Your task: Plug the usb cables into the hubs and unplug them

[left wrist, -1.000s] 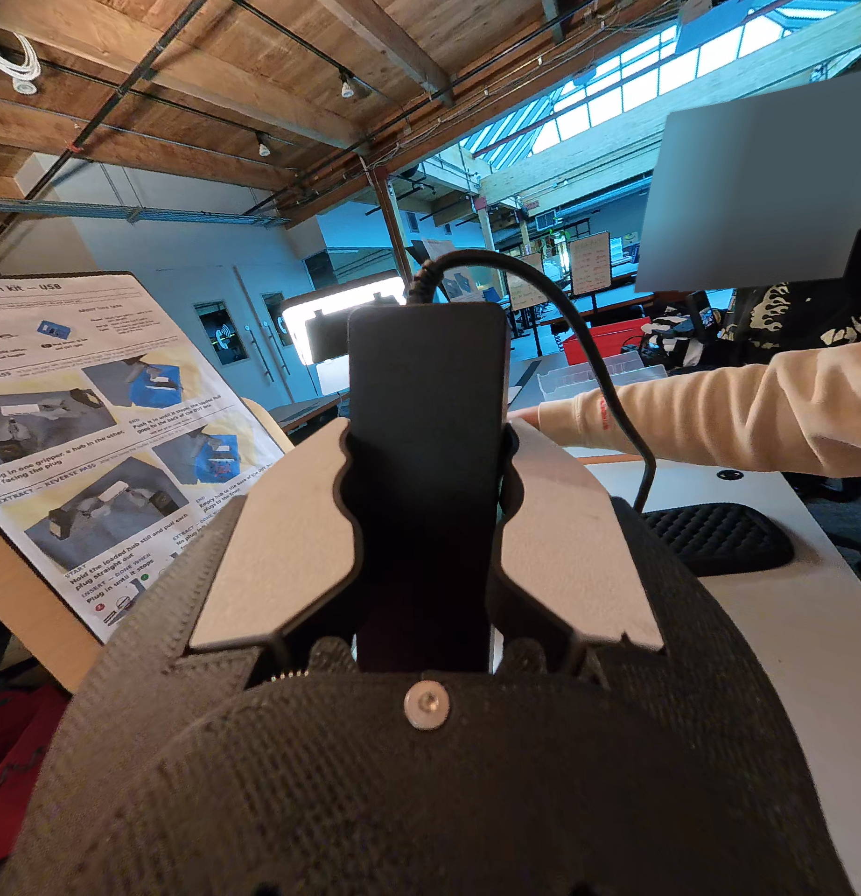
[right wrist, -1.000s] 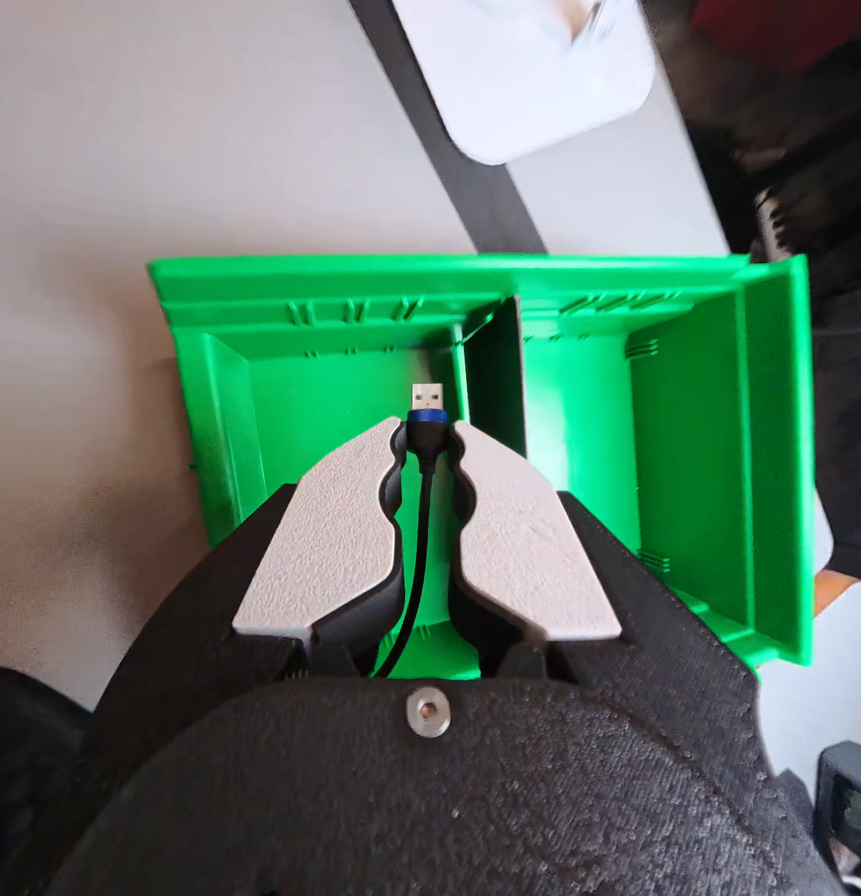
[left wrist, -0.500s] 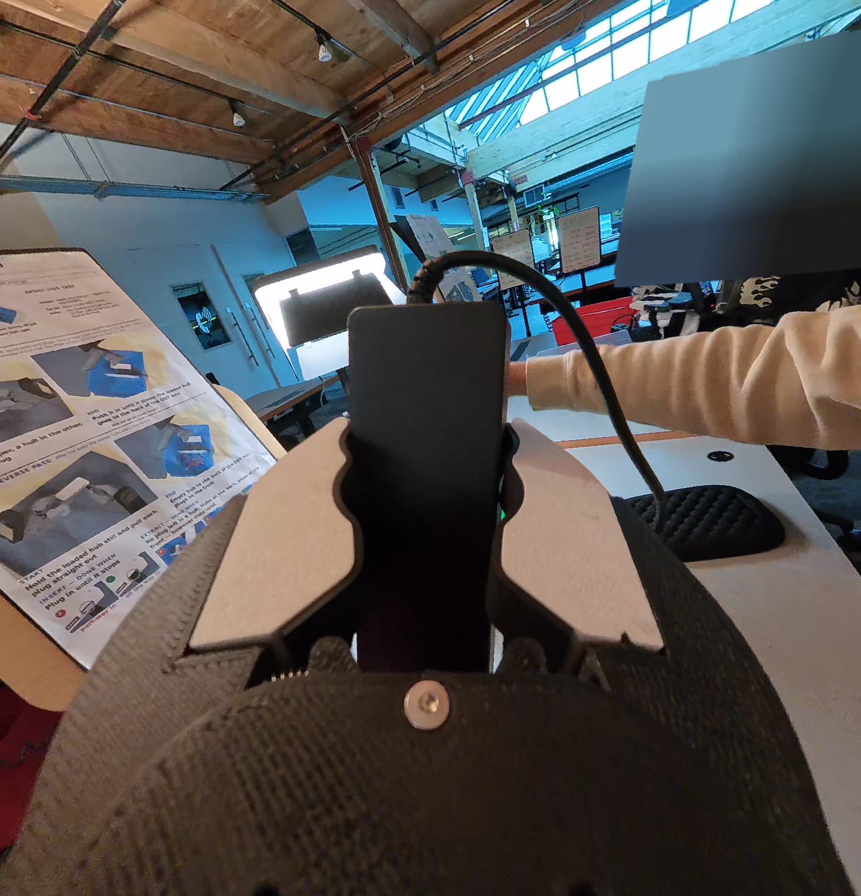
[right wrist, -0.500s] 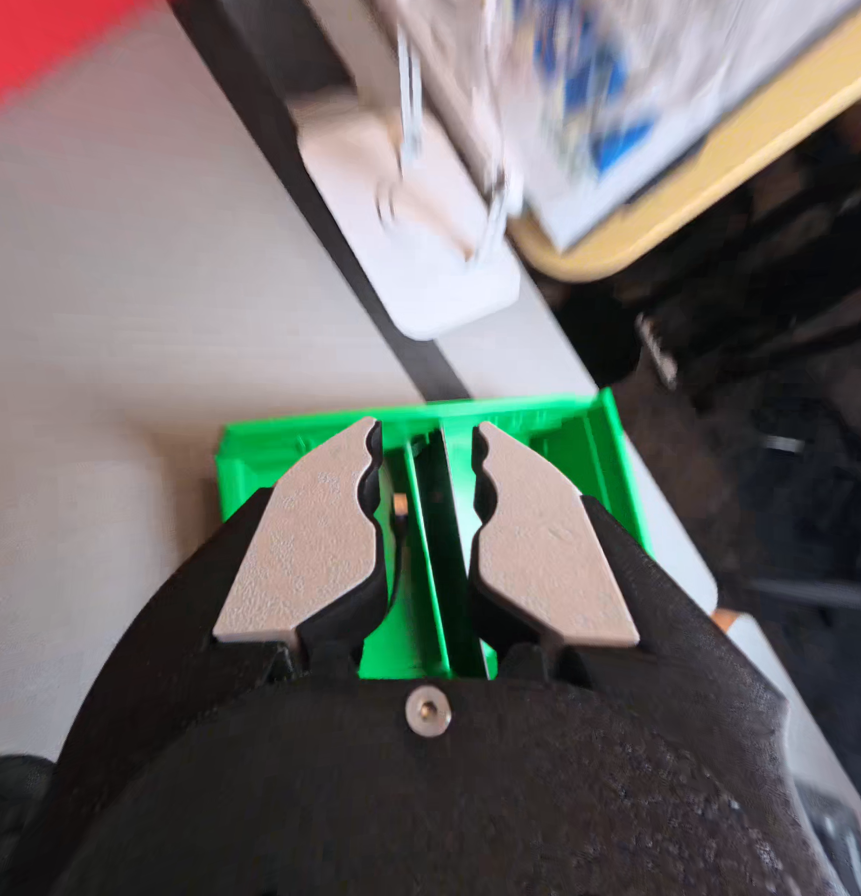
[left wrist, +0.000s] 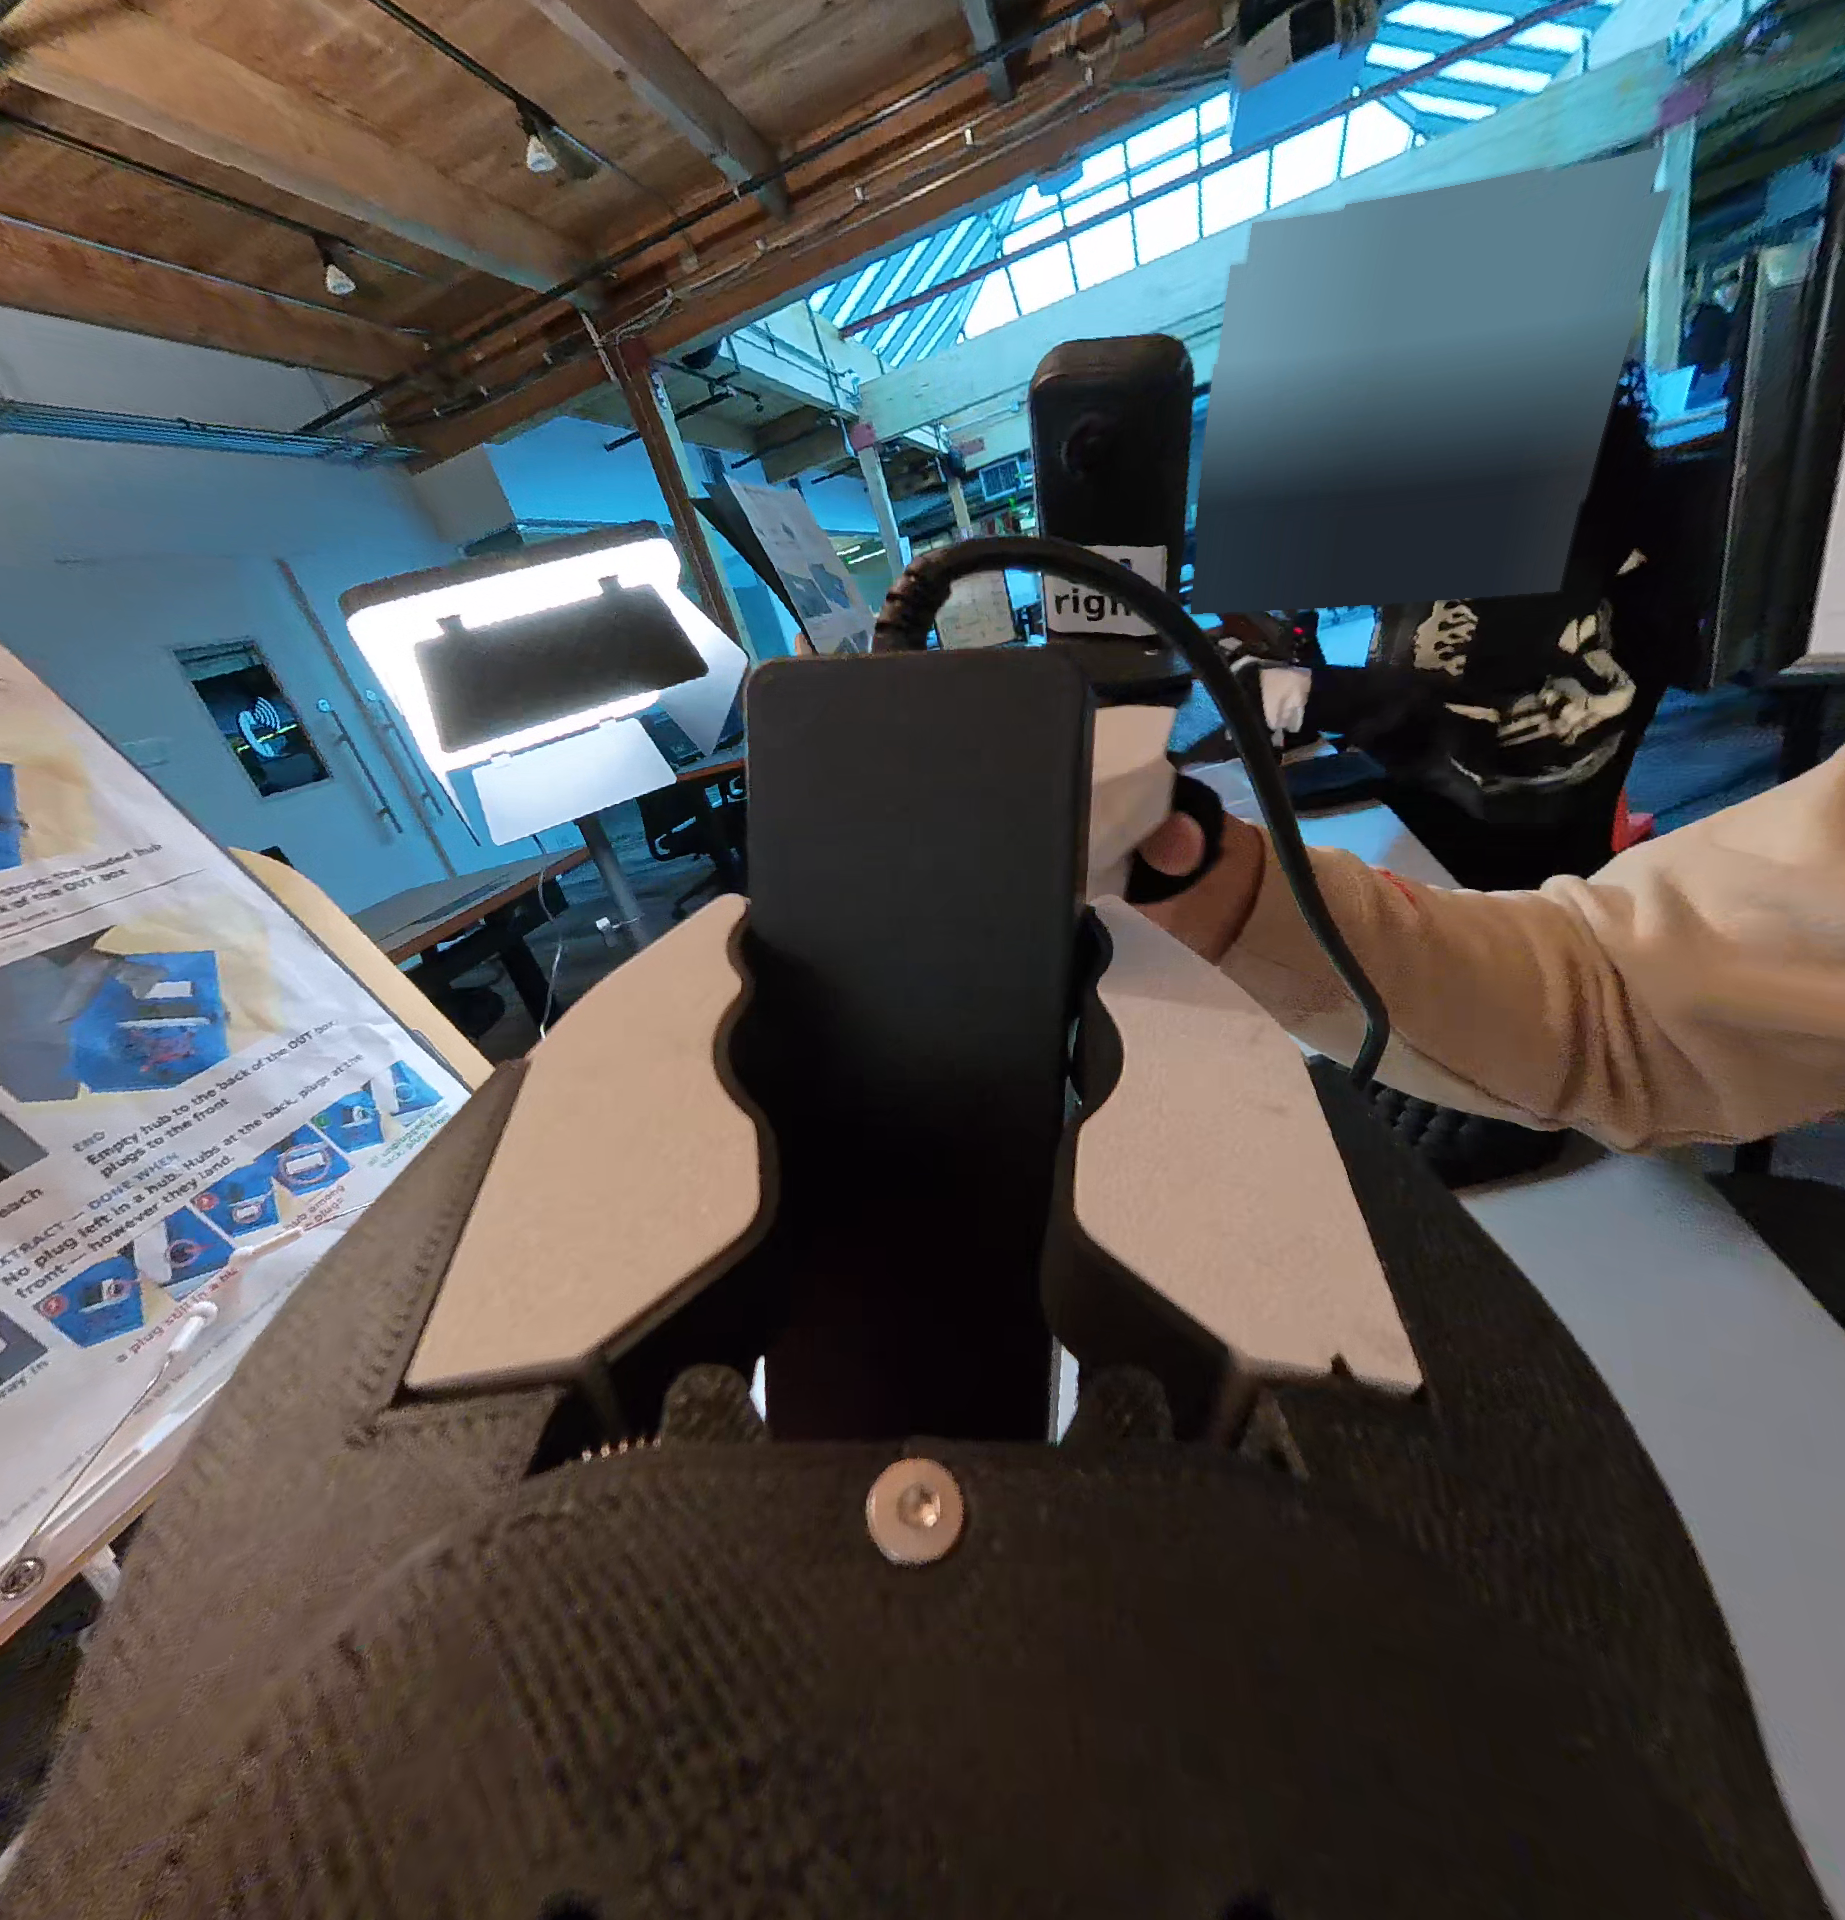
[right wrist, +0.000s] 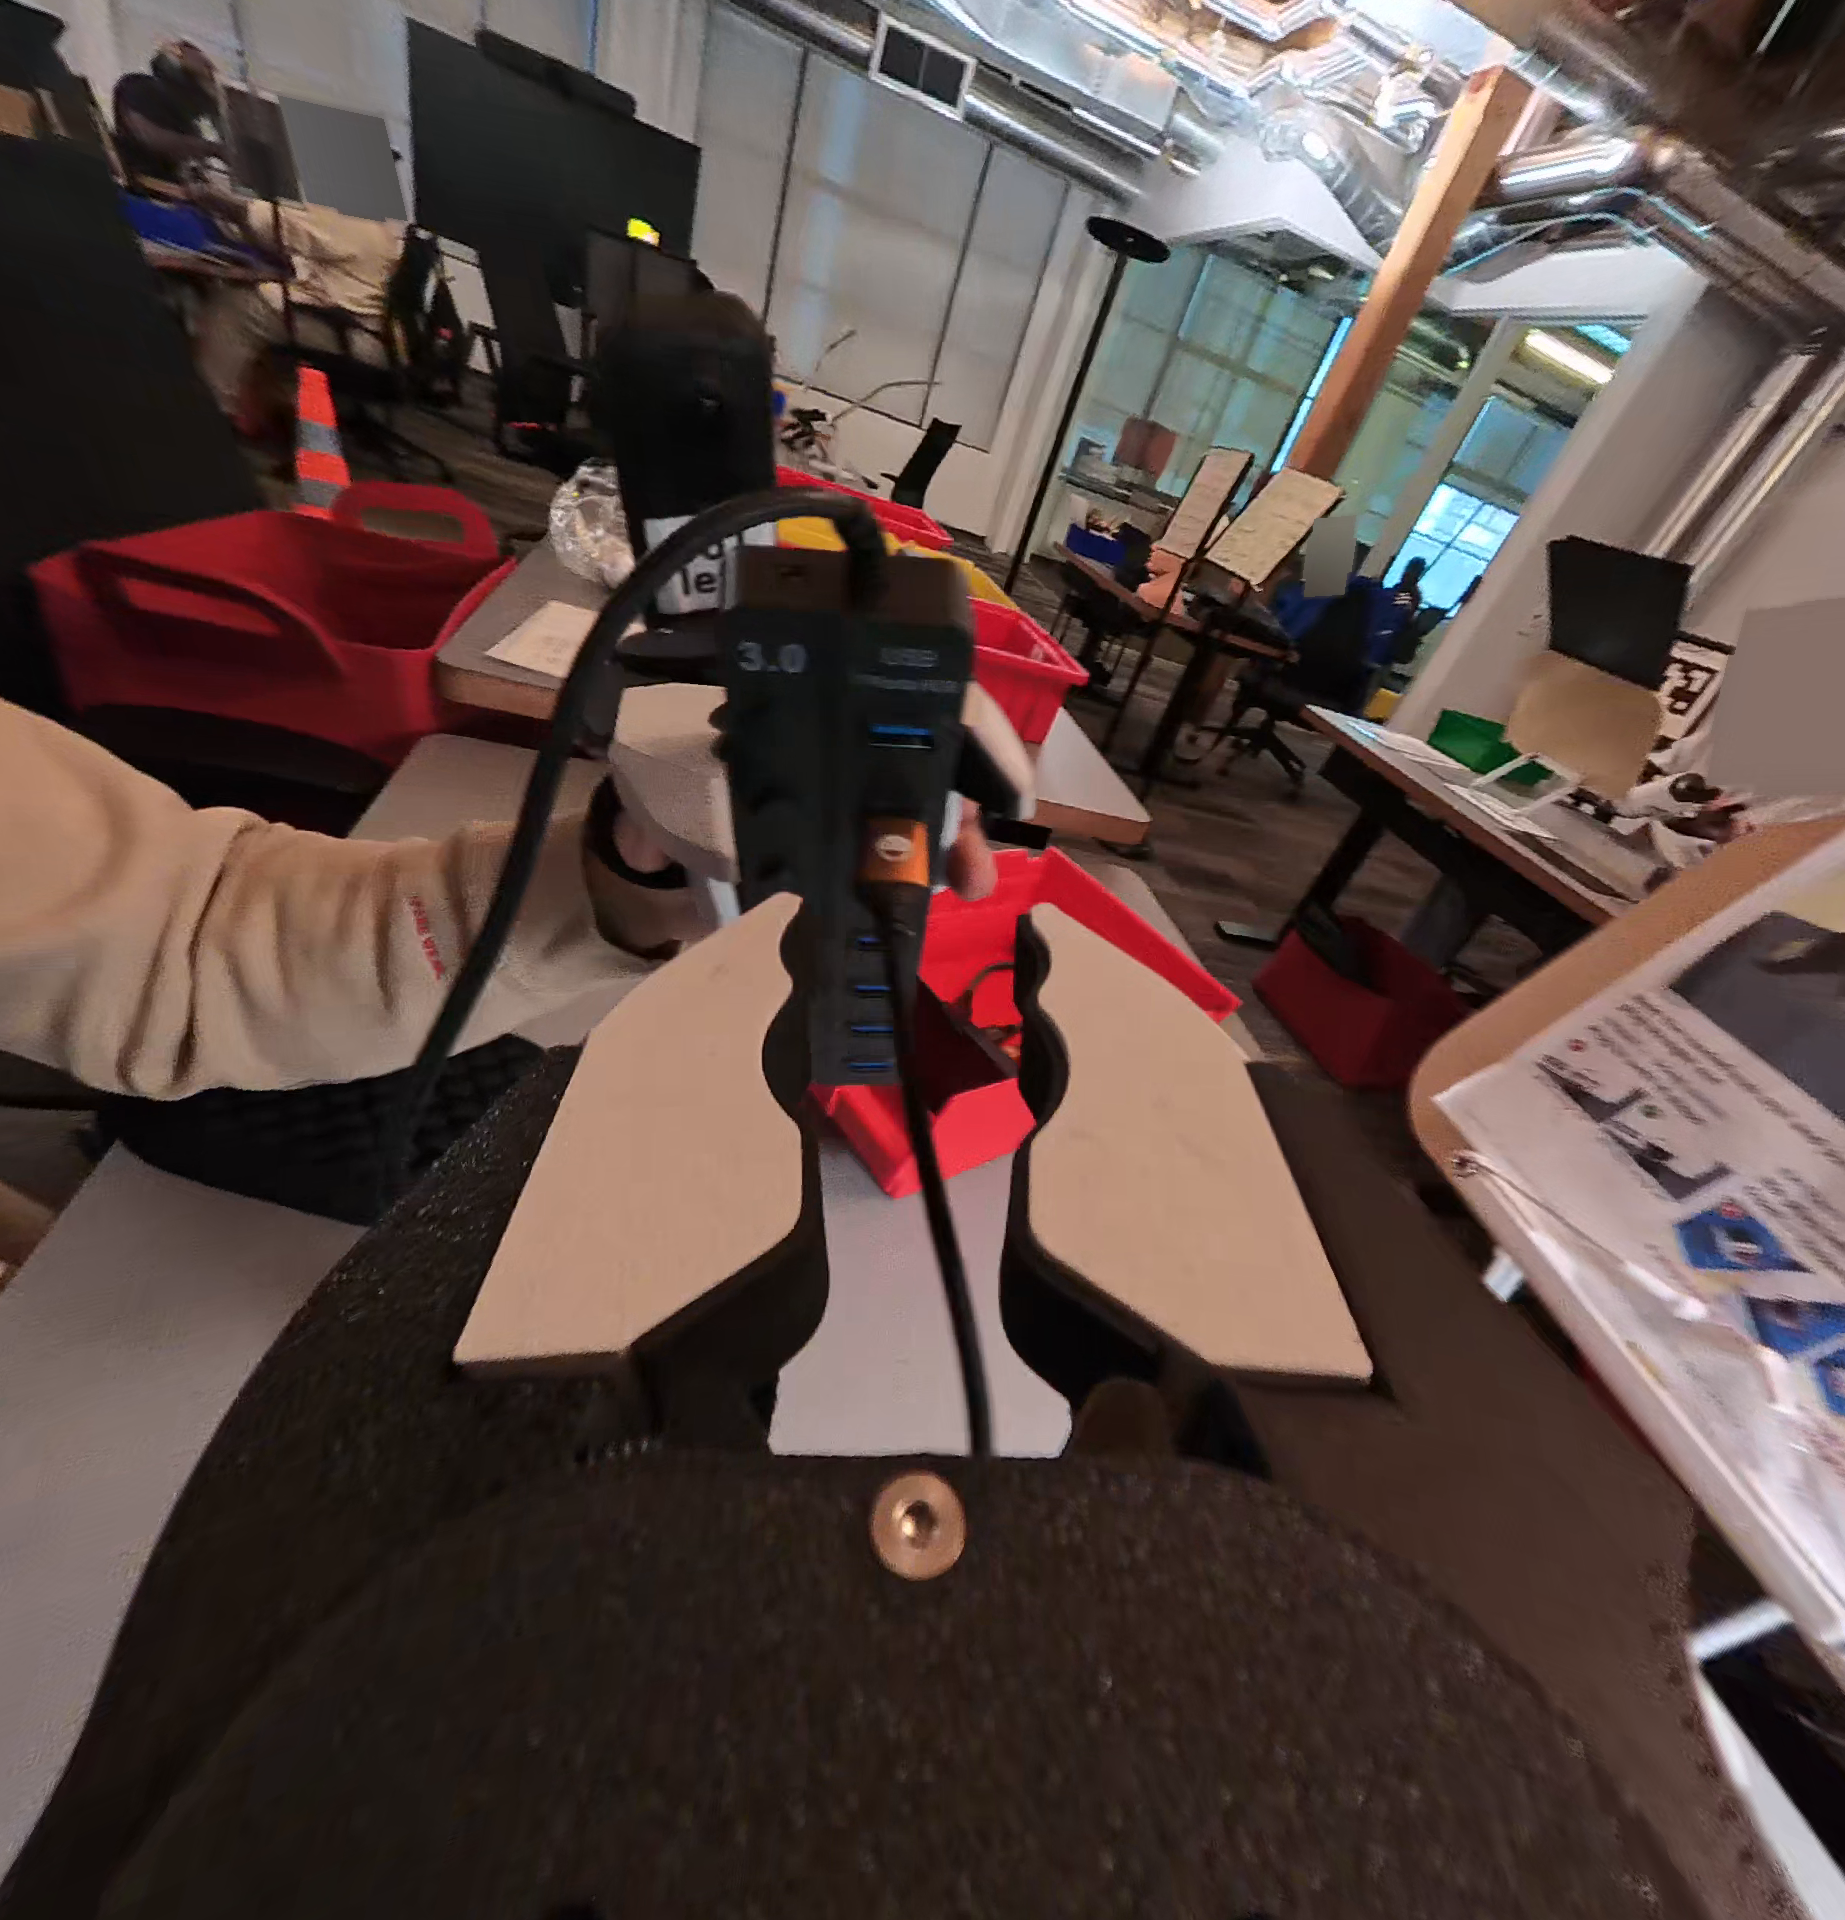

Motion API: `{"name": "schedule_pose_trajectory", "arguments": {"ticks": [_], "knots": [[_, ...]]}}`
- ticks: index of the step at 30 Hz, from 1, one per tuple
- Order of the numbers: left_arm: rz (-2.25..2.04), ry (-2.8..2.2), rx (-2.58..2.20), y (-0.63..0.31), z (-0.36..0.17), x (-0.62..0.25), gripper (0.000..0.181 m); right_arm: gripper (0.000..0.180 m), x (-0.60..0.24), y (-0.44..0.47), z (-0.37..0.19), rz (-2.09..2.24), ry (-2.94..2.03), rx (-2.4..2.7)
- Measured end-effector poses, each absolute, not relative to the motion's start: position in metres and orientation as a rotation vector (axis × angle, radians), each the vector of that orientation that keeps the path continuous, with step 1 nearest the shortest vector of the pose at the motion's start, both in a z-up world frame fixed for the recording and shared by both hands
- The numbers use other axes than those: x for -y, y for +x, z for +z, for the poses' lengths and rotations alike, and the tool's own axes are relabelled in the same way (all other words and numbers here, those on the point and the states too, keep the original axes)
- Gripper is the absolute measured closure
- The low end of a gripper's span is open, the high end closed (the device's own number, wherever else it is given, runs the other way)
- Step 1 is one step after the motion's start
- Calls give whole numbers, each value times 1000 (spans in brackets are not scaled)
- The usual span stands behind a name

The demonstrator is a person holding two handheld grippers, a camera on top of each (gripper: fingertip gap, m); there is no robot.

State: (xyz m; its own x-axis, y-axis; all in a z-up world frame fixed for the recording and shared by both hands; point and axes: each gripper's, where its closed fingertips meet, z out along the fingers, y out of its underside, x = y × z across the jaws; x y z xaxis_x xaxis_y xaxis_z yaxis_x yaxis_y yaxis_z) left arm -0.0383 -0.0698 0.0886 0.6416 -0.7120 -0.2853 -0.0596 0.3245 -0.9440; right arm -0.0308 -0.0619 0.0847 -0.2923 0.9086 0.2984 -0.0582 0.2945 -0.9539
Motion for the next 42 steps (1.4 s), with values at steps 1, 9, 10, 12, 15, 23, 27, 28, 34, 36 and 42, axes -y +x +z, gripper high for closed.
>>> {"name": "schedule_pose_trajectory", "arguments": {"ticks": [1, 9, 10, 12, 15, 23, 27, 28, 34, 36, 42], "knots": [[-480, -1182, -799, -35, 86, 68, 123, 144, 66, -33, 79, 1194, -815, 1549], [-454, -1195, -842, -15, 68, 58, 123, 160, 62, -36, 60, 1250, -894, 1529], [-441, -1196, -843, -13, 66, 57, 124, 164, 62, -36, 60, 1264, -901, 1523], [-420, -1190, -837, -11, 65, 55, 124, 163, 61, -34, 58, 1274, -914, 1526], [-422, -1179, -829, -9, 65, 55, 123, 163, 60, -33, 57, 1281, -912, 1528], [-487, -1281, -973, -2, 47, 63, 124, 165, 65, -25, 44, 1145, -850, 1669], [-472, -1336, -1082, 2, 36, 74, 125, 165, 73, -23, 34, 1088, -806, 1755], [-458, -1340, -1103, 3, 34, 75, 124, 165, 74, -23, 32, 1080, -797, 1768], [-335, -1272, -1143, 6, 43, 82, 124, 164, 80, -20, 41, 1049, -739, 1746], [-296, -1278, -1160, 4, 43, 83, 125, 164, 81, -19, 43, 1047, -715, 1744], [-370, -1165, -964, -55, 95, 108, 125, 165, 31, 6, 45, 1040, -823, 1674]]}}
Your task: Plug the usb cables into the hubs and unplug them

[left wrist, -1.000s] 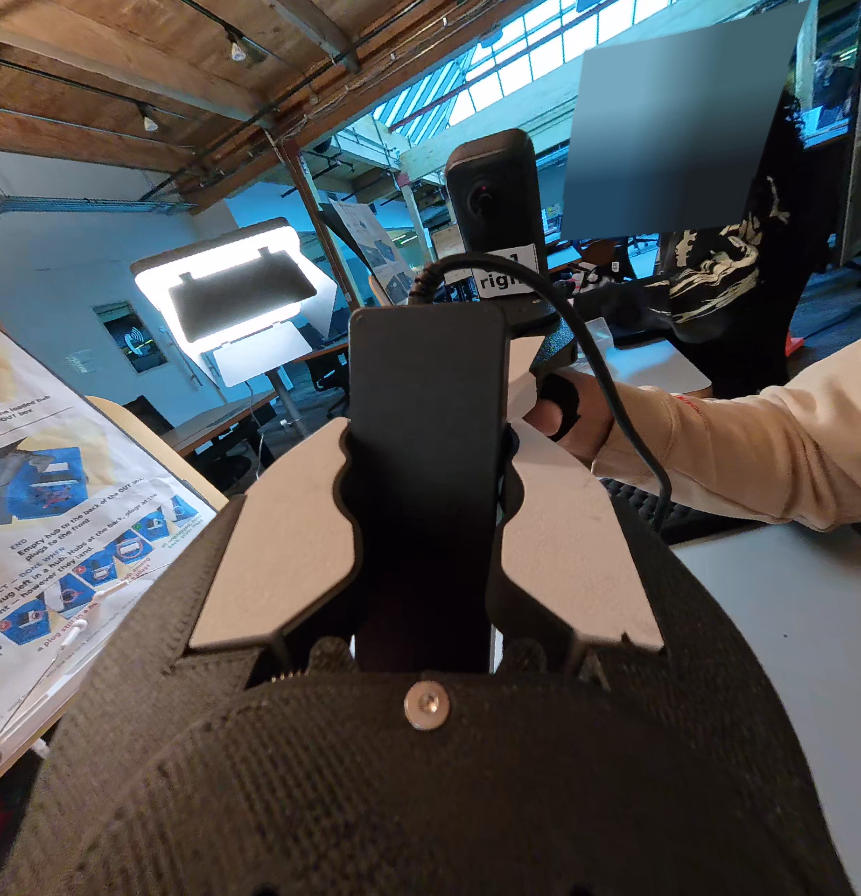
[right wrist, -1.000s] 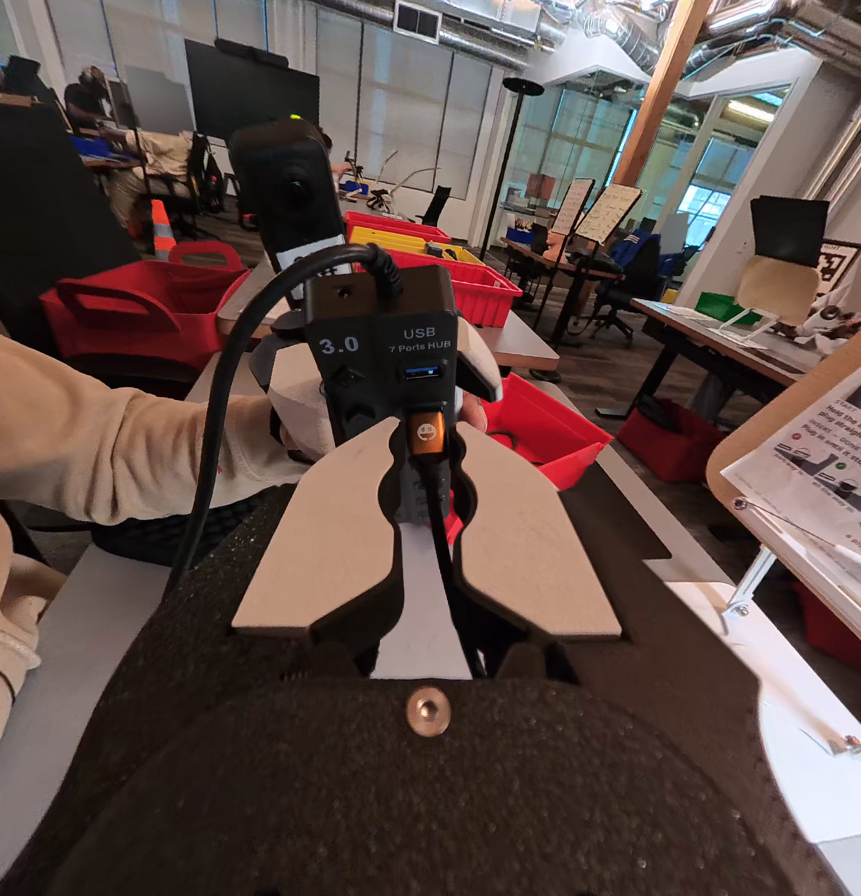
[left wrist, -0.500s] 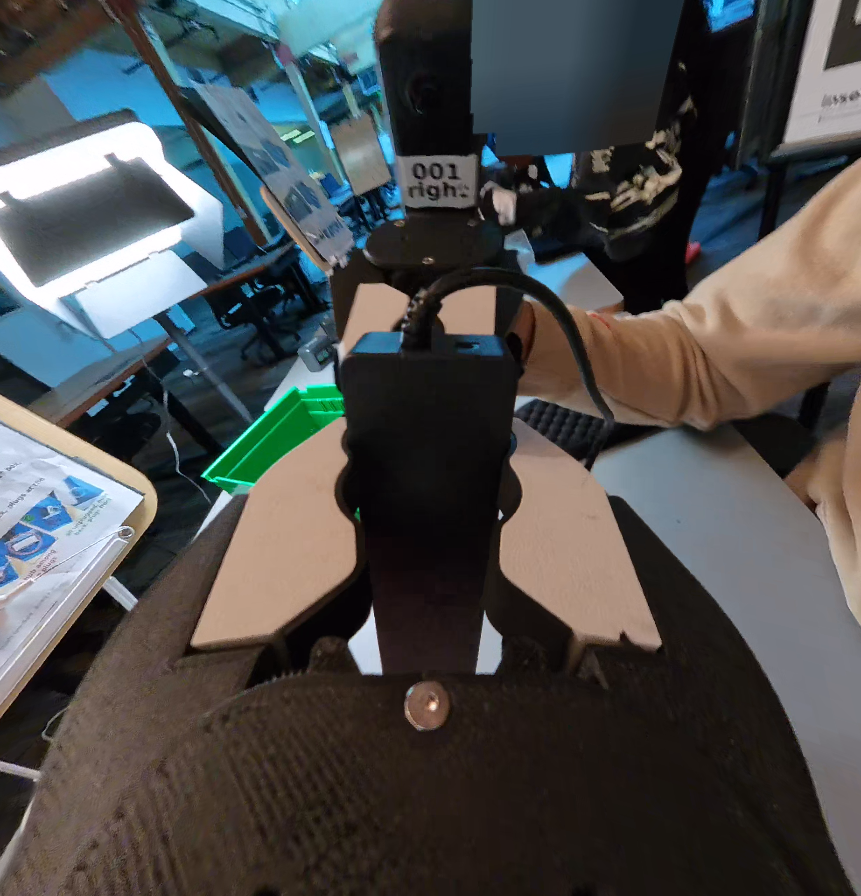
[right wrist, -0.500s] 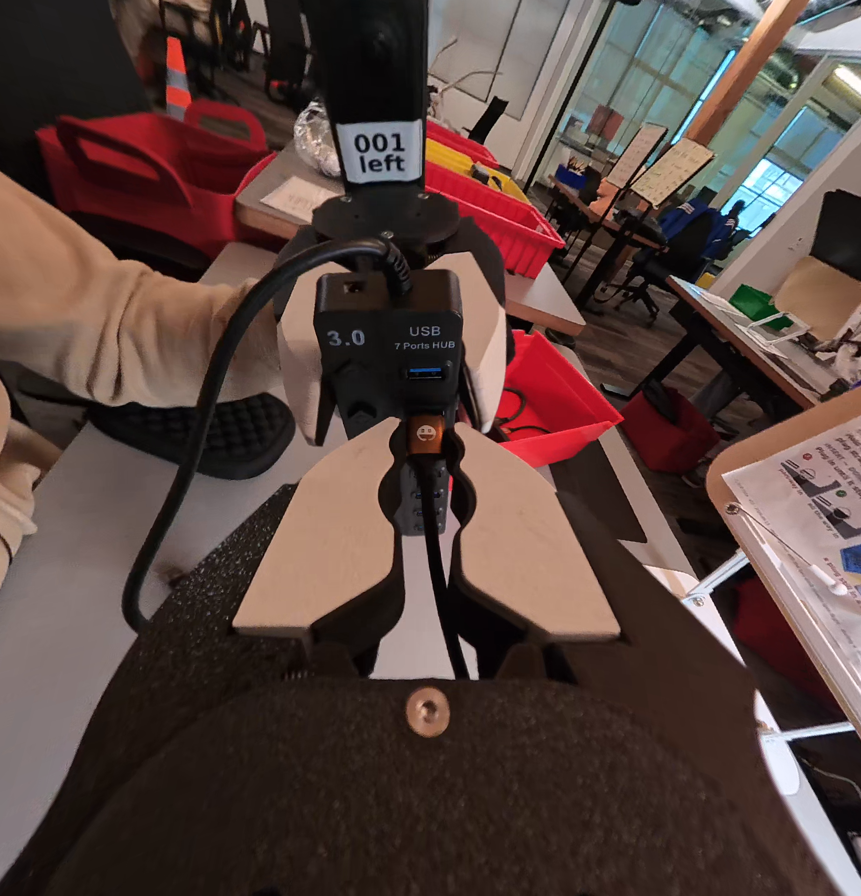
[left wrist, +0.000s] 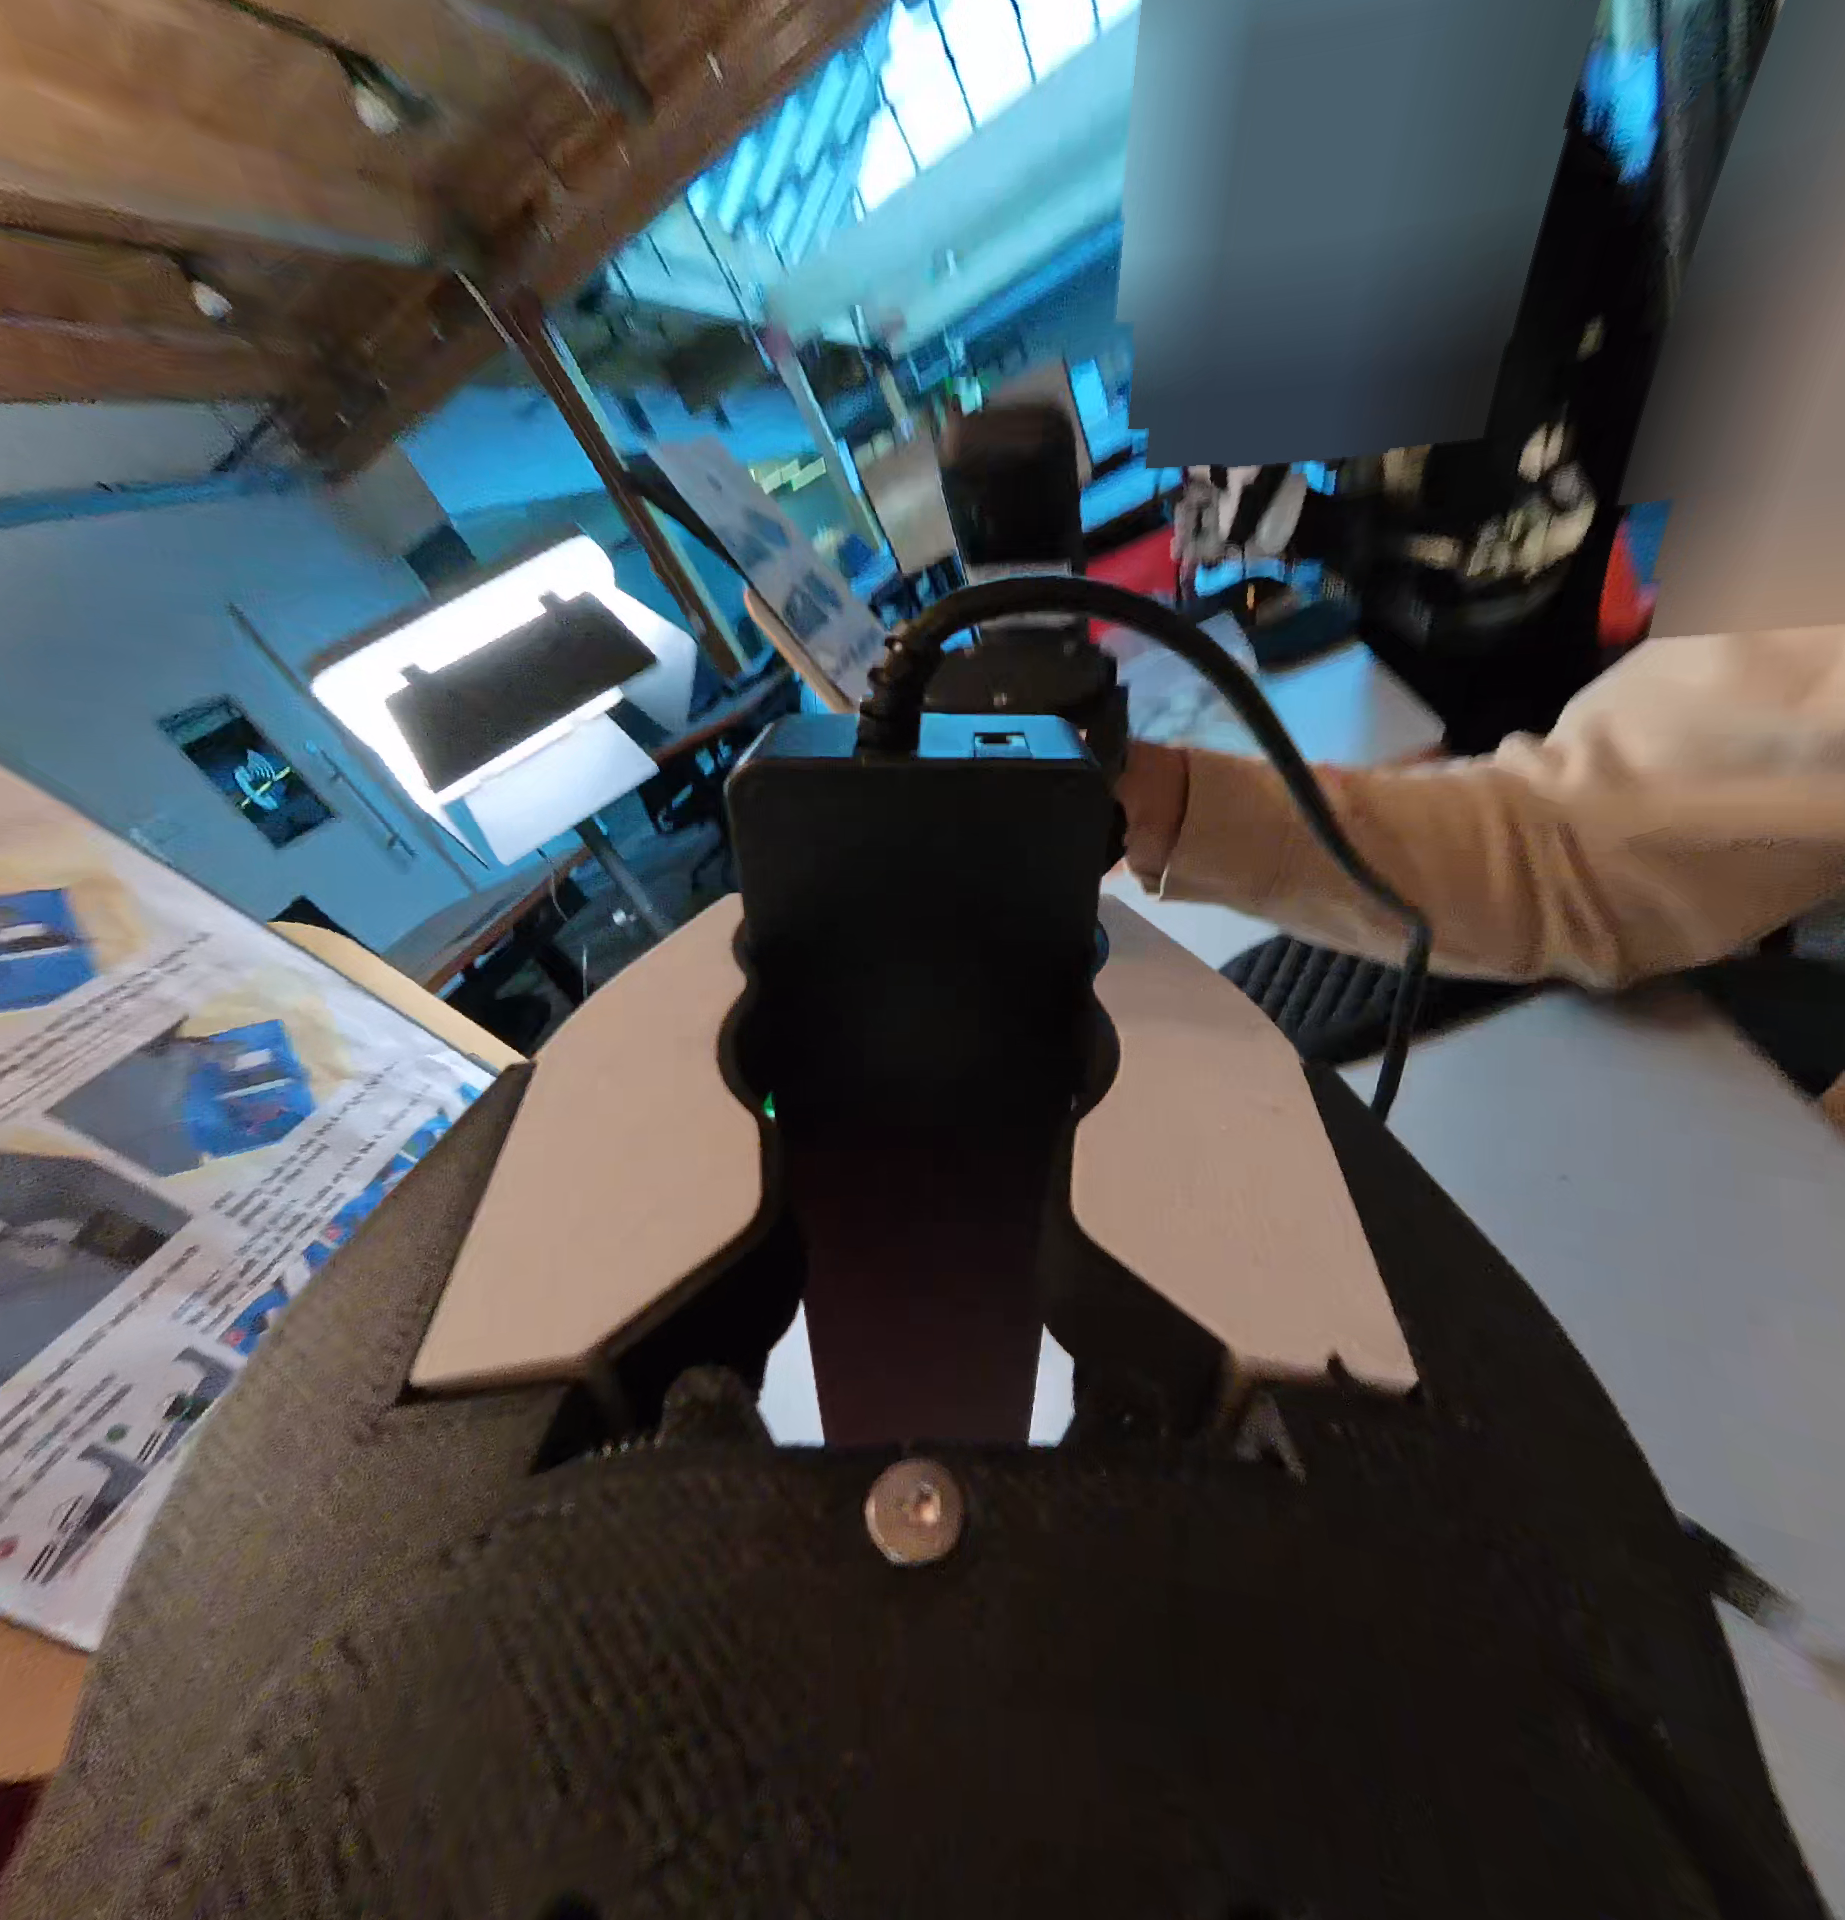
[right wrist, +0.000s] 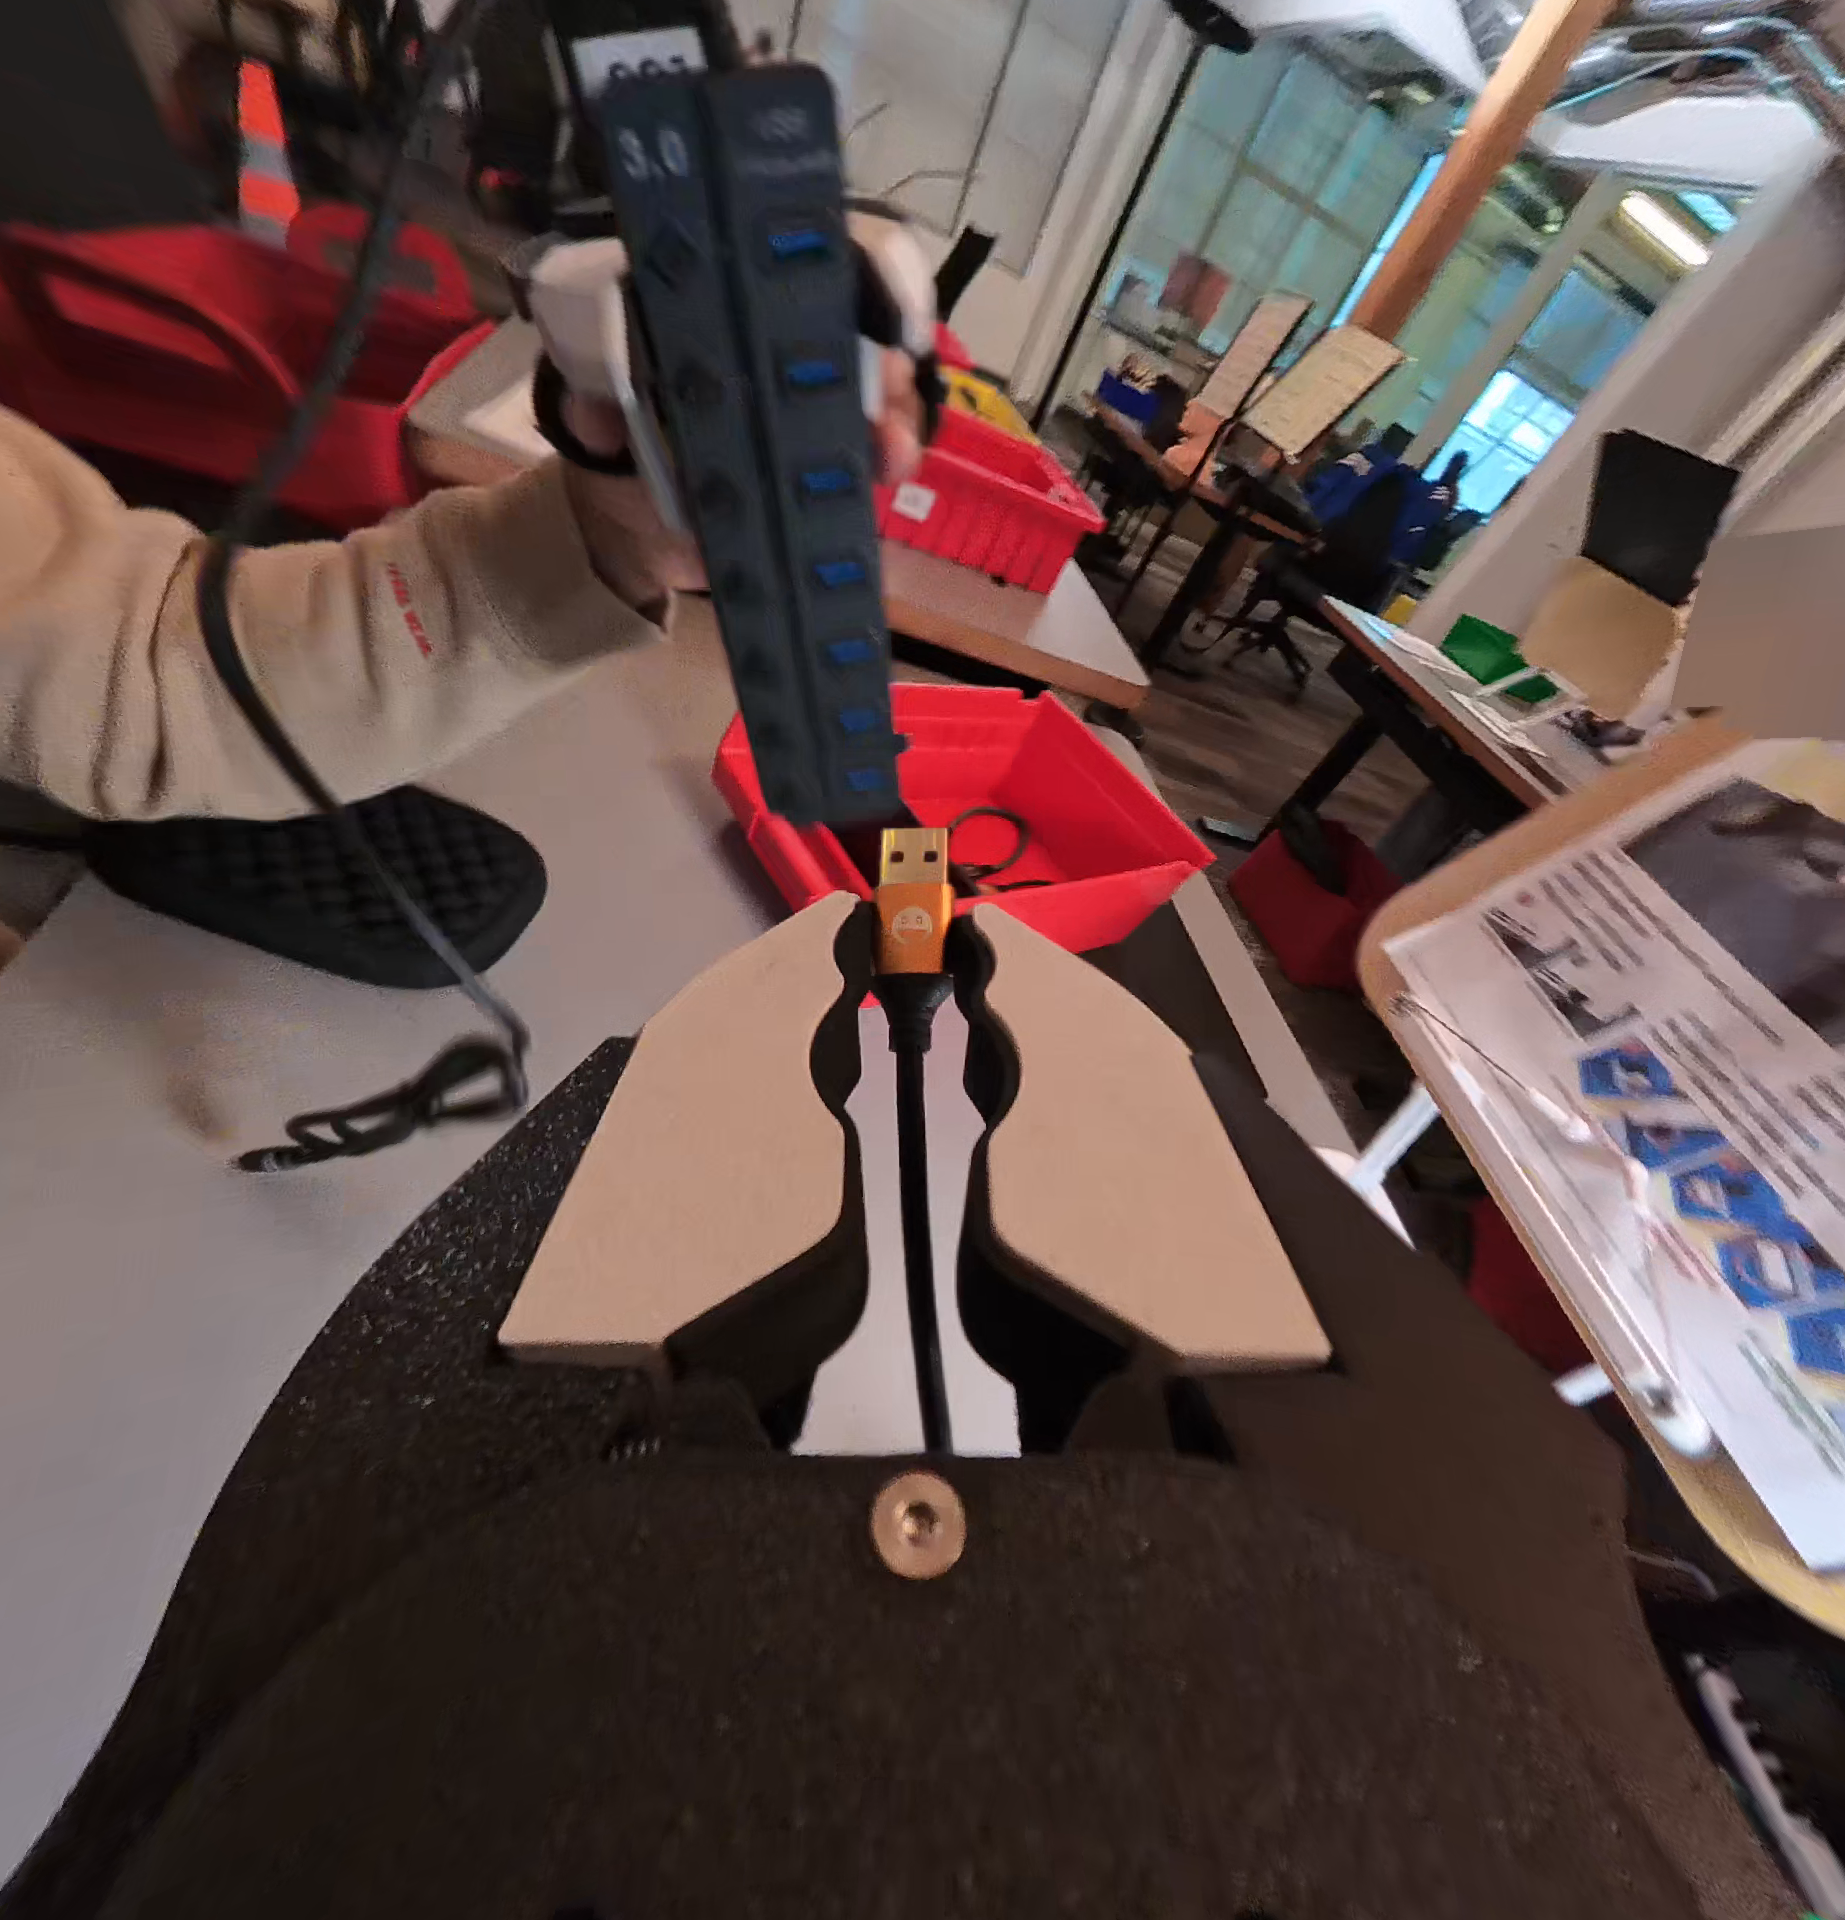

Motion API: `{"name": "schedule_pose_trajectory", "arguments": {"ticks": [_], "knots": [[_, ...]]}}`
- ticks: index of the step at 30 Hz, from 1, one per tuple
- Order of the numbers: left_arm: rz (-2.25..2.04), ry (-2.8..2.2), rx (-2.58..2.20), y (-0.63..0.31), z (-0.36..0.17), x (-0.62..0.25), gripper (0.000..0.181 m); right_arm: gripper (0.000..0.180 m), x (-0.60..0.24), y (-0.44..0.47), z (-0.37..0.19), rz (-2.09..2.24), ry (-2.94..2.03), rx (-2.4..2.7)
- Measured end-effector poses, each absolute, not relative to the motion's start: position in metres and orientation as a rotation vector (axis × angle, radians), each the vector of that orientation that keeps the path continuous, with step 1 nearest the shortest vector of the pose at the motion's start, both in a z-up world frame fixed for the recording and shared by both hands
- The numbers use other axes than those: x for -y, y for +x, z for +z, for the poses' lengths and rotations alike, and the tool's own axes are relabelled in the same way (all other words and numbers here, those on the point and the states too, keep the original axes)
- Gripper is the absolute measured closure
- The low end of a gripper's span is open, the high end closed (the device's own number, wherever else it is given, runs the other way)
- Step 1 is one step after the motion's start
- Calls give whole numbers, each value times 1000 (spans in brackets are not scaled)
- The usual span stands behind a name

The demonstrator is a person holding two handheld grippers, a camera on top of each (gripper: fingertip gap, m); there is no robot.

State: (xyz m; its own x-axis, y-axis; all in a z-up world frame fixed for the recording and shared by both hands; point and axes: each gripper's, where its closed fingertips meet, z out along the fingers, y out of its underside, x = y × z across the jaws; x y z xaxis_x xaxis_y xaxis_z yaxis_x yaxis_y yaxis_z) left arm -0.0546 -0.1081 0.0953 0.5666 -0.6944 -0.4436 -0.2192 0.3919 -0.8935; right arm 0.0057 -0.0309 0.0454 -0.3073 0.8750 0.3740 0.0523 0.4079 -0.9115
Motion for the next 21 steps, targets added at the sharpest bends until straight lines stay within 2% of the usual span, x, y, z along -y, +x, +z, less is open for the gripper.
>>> {"name": "schedule_pose_trajectory", "arguments": {"ticks": [5, 16, 21], "knots": [[-362, -1099, -800, -114, 123, 128, 125, 164, -6, 19, 57, 975, -901, 1564], [-420, -1111, -637, -126, 129, 107, 126, 164, -121, 23, 79, 615, -1154, 1437], [-411, -1122, -645, -121, 129, 106, 126, 164, -177, 35, 56, 493, -1282, 1383]]}}
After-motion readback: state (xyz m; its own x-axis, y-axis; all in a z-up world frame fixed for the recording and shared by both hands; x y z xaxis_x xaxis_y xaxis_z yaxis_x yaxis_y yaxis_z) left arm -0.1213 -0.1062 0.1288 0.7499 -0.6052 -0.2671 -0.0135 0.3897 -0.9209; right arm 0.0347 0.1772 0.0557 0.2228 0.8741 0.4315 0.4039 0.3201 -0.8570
